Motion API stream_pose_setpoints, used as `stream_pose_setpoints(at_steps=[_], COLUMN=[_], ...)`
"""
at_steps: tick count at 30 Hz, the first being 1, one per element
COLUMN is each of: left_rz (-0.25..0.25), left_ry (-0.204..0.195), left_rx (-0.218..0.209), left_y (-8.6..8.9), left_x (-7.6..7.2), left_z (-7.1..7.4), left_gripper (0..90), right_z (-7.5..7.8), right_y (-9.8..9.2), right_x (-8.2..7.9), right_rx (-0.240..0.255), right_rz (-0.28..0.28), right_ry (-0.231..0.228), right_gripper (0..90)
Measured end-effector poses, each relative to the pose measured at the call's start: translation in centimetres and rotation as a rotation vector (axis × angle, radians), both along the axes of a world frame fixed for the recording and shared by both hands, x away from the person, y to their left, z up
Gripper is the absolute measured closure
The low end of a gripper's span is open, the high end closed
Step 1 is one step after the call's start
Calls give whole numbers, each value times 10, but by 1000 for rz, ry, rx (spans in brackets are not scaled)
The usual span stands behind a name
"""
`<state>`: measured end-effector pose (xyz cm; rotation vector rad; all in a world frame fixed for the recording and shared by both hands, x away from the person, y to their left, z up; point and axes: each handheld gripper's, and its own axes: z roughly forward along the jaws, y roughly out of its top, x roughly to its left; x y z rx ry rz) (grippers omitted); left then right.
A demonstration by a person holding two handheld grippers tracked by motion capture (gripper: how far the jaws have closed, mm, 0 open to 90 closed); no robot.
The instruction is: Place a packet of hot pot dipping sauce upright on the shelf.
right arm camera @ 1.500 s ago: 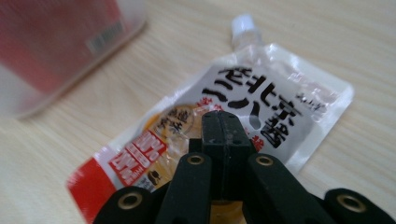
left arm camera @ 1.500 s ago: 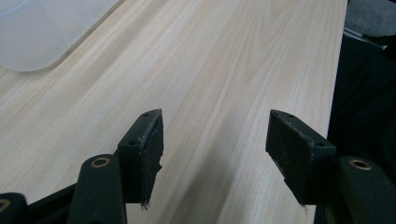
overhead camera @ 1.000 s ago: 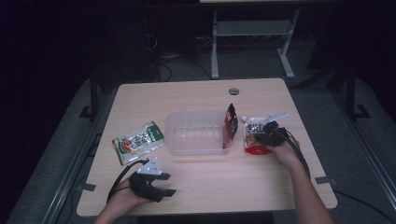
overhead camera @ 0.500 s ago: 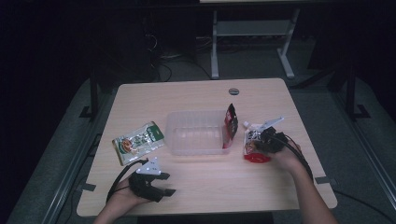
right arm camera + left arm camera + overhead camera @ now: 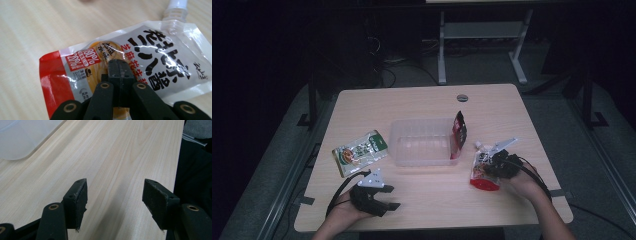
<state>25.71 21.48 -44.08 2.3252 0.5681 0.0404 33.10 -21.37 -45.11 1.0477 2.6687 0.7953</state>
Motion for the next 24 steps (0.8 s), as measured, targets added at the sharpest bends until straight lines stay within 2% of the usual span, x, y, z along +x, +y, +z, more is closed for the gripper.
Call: stream_pose_setpoints(at_steps=[10, 11, 15, 17, 20, 23, 24], left_rz=[8, 9, -1, -5, -8, -2, -2], left_ry=[-1, 1, -5, -6, -11, -7, -7], left_rx=[-12, -15, -7, -4, -6, -12, -12], left_y=[-1, -1, -2, -2, -1, -1, -1], left_x=[0, -1, -1, -1, -1, -1, -1], left_z=[-1, -1, -1, 0, 0, 0, 0], left_gripper=[365, 365, 365, 365, 365, 365, 365], right_z=[2, 2, 4, 8, 12, 15, 15], right_y=[6, 9, 15, 18, 13, -6, -6], right_x=[-32, -39, -45, -46, -43, -33, -33], right_rx=[18, 18, 15, 26, 38, 55, 55], right_rz=[60, 83, 117, 127, 109, 40, 40], right_ry=[16, 19, 23, 4, -12, -38, -38], right_gripper=[900, 900, 900, 900, 900, 900, 900])
